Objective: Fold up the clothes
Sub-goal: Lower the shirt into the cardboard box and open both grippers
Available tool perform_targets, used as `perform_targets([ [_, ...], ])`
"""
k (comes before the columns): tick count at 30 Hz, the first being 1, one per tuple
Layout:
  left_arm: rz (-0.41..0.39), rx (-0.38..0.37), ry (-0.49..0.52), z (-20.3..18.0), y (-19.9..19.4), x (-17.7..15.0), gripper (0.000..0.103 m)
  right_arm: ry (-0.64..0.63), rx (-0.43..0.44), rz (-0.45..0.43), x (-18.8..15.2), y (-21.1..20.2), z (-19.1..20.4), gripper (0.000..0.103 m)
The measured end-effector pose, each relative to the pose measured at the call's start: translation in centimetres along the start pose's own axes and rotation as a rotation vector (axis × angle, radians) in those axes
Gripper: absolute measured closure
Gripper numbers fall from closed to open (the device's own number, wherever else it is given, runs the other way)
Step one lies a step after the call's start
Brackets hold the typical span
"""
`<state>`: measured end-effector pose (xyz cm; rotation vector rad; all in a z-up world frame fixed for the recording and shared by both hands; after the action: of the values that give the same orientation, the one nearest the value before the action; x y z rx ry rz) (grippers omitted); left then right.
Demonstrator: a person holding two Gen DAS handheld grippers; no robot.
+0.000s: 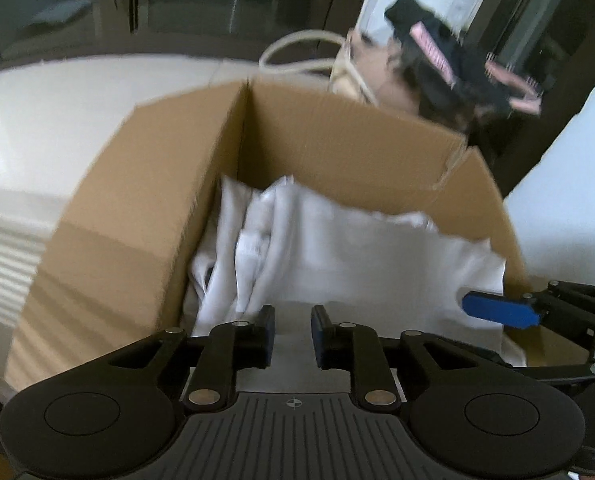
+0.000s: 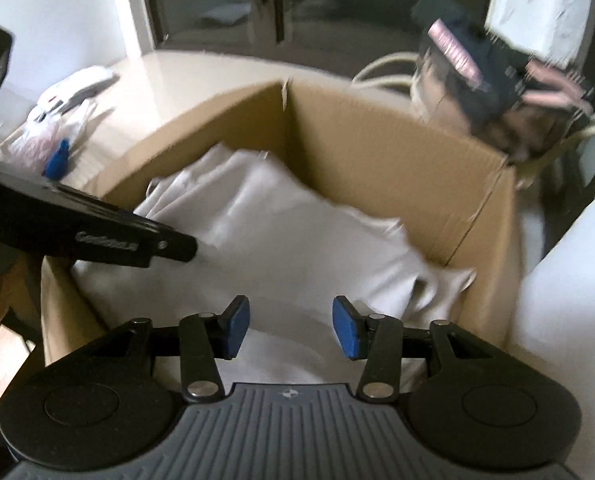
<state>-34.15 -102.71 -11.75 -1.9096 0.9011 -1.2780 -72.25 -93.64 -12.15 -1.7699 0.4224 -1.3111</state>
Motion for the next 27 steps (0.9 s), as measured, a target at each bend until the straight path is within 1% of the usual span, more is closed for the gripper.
perform_targets([
  [1, -0.013, 0.002, 0.002, 0.0, -0.1, 0.2, 0.081, -0.001, -0.011, -0.005, 0.1, -0.2, -0.2, 0.047],
  [4, 0.014, 0.012, -0.010, 0.4, 0.8, 0.9, 0.082, -0.009, -0.033, 0.022, 0.4, 0.6, -0.7, 0.047],
  [7, 0.043, 0.032, -0.023, 0.6, 1.9, 1.2, 0.082, -0.006, -0.035, 0.055, 0.2, 1.9, -1.3, 0.047],
  [11, 0.085, 0.051, -0.014, 0.8, 3.2, 0.7, 0.084, 0.009, -0.021, 0.105, 0.0, 3.7, -1.7, 0.048],
  [13, 0.104, 0.045, -0.013, 0.9, 3.8, 0.5, 0.084, 0.017, -0.014, 0.122, -0.1, 4.2, -1.9, 0.049],
  [15, 0.122, 0.039, -0.020, 1.0, 4.3, 0.6, 0.086, 0.036, -0.003, 0.141, -0.2, 4.8, -2.4, 0.049],
  [17, 0.137, 0.043, -0.014, 1.1, 4.8, 0.7, 0.090, 0.055, 0.005, 0.162, -0.3, 5.5, -2.7, 0.049],
  [19, 0.143, 0.044, -0.004, 1.0, 5.0, 0.6, 0.090, 0.063, 0.007, 0.178, -0.5, 6.0, -2.8, 0.049],
  [23, 0.141, 0.036, 0.008, 0.9, 4.9, 0.6, 0.090, 0.076, 0.013, 0.184, -0.6, 6.6, -3.0, 0.049],
  [27, 0.139, 0.027, 0.020, 0.9, 4.8, 0.5, 0.090, 0.079, 0.005, 0.157, -0.4, 5.8, -3.2, 0.046],
])
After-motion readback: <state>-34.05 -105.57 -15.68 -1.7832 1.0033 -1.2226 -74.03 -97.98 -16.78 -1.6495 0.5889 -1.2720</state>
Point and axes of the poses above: each gripper's, at about its wrist camera, not at the fingertips, and y roughly the way its jaws point, z to its left, x to its top, the point moved 6 cm from there along y, roughly the way its jaws point, and after that the axes turned 11 degrees about -y, right-handed, at the moved point
